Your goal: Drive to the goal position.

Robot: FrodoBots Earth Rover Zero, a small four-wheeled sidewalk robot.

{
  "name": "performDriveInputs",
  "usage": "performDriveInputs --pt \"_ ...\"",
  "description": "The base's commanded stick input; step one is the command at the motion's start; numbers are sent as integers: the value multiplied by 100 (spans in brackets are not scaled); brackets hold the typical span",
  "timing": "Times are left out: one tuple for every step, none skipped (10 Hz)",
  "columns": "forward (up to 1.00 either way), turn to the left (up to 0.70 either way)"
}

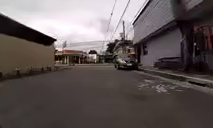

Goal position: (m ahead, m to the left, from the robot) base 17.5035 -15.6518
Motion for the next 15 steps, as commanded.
performDriveInputs --pt "100 0" --pt "100 0" --pt "100 0" --pt "100 0" --pt "100 0" --pt "100 0" --pt "100 0" --pt "100 0" --pt "100 0" --pt "100 0" --pt "100 0" --pt "100 0" --pt "100 0" --pt "100 0" --pt "100 0"
